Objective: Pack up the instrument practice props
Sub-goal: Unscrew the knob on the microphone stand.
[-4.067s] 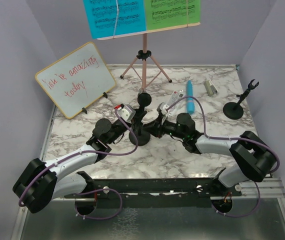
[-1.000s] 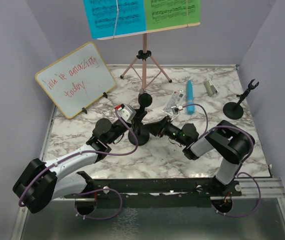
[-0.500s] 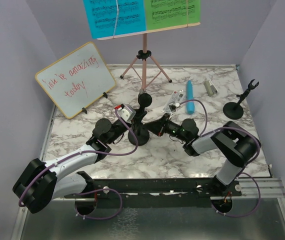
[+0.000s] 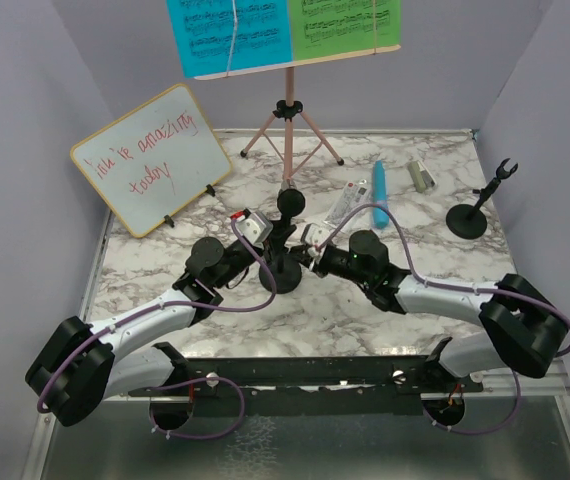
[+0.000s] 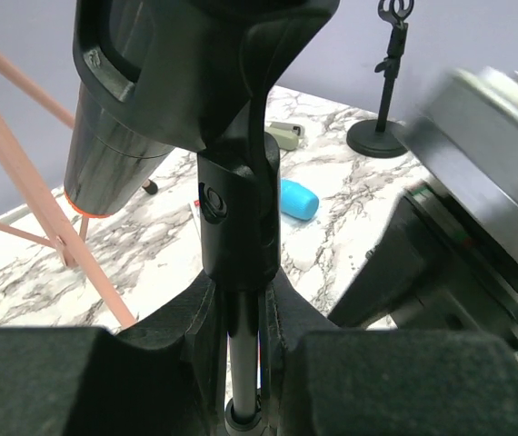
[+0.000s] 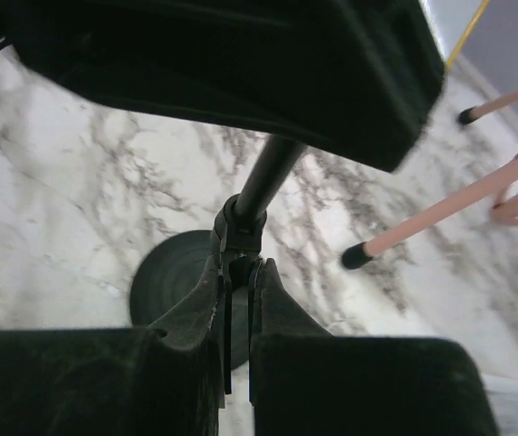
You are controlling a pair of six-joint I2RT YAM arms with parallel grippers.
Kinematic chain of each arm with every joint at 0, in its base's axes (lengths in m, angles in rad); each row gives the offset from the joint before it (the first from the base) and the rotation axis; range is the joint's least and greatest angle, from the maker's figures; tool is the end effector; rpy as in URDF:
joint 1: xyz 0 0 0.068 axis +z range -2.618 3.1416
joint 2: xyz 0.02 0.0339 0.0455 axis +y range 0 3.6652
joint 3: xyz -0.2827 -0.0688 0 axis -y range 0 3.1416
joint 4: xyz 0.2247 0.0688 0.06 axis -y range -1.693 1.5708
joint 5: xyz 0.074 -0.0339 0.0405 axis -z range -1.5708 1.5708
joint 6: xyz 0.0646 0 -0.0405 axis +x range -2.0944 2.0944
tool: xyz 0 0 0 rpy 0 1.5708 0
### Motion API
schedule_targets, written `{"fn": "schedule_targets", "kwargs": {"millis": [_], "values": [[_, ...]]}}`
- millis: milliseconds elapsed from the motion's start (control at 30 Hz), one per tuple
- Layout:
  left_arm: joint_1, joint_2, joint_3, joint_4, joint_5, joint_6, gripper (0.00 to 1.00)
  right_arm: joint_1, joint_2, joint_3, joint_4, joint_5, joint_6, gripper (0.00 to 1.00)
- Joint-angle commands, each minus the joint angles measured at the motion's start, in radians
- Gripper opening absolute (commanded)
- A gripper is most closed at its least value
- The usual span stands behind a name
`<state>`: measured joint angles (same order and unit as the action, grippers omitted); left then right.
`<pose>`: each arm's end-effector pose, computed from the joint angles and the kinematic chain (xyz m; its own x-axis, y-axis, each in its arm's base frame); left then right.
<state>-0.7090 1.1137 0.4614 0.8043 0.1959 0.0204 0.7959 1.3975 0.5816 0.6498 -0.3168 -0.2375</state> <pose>0.1785 -0.1697 0.2993 0.1309 -0.0859 -0.9877 0.7822 0.6211 0.0496 0.1972 0.2302 0.2470 0.0979 -0.2196 -0.9707 -0.8960 0.4050 -0.1820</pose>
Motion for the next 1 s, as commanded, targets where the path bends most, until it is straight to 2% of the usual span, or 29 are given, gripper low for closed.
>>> {"fn": "schedule_targets", "kwargs": {"millis": [0,100,300,333,433,533,600,800,967], "values": [[-0.007,0.012,0.002,-0.020,0.053,-0.011,0.00,0.098,0.011,-0.051,-0.111,0.275,-0.511,0.01],[-0.007,0.012,0.003,-0.020,0.054,-0.012,0.00,0.187,0.043,-0.104,-0.003,0.446,-0.761,0.00],[-0.007,0.011,0.002,-0.019,0.050,-0.012,0.00,0.328,0.207,-0.193,0.344,0.707,-1.281,0.01],[-0.007,0.010,0.002,-0.019,0.050,-0.013,0.00,0.338,0.241,-0.205,0.436,0.731,-1.355,0.01],[-0.007,0.012,0.002,-0.019,0.046,-0.013,0.00,0.366,0.326,-0.194,0.502,0.811,-1.485,0.00],[-0.007,0.011,0.000,-0.019,0.041,-0.012,0.00,0.382,0.357,-0.185,0.511,0.816,-1.479,0.01],[-0.007,0.008,-0.001,-0.019,0.037,-0.011,0.00,0.387,0.367,-0.183,0.522,0.821,-1.456,0.06],[-0.007,0.006,-0.002,-0.019,0.034,-0.013,0.00,0.405,0.368,-0.178,0.592,0.846,-1.284,0.41],[-0.007,0.001,-0.004,-0.018,0.029,-0.011,0.00,0.411,0.260,-0.157,0.478,0.837,-1.000,0.53]]}}
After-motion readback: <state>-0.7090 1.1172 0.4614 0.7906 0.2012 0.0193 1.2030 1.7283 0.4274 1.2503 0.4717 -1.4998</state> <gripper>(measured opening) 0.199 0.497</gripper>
